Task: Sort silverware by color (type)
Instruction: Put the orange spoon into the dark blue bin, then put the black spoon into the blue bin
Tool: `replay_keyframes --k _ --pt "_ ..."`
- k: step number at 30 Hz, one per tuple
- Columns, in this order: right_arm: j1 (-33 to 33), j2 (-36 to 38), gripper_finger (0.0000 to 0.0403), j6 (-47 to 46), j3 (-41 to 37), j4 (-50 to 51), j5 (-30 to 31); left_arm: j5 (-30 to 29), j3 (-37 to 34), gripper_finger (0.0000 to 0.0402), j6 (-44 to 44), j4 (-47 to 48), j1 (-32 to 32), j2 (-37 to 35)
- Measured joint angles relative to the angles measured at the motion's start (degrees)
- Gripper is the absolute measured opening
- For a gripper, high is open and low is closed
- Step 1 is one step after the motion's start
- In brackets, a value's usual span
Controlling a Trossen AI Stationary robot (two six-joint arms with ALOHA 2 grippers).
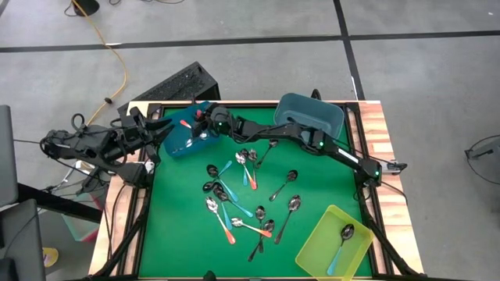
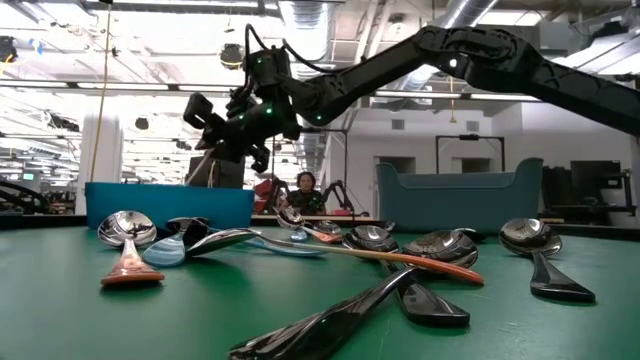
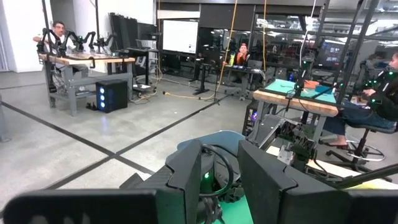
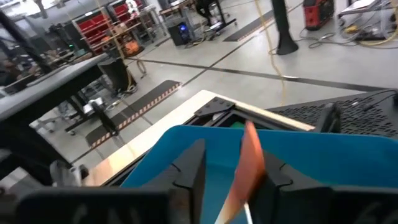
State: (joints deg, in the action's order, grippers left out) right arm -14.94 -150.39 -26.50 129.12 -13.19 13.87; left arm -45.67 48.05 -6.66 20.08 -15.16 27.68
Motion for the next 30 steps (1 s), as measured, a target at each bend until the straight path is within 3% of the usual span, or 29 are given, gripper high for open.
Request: replay_keyframes --k 8,16,24,30 --pt "-0.68 1.03 0.0174 0.75 0.53 0.13 -2.19 0.01 -0.02 0.0090 0.02 0.10 0.00 0.00" --pt "-1.72 4.95 0.0181 10.75 5.99 6.27 -6.49 0.04 -0.03 0.0090 0.02 2.74 0.00 0.02" --pt "-2.19 16.47 0.0175 26.66 5.49 19.02 -6.47 0.03 -0.03 0.0090 0.02 2.86 -0.01 0.02" --pt "-2.50 28.63 0.0175 34.58 5.49 34.01 -6.42 0.02 -0.04 0.0090 -0.02 2.95 0.00 0.02"
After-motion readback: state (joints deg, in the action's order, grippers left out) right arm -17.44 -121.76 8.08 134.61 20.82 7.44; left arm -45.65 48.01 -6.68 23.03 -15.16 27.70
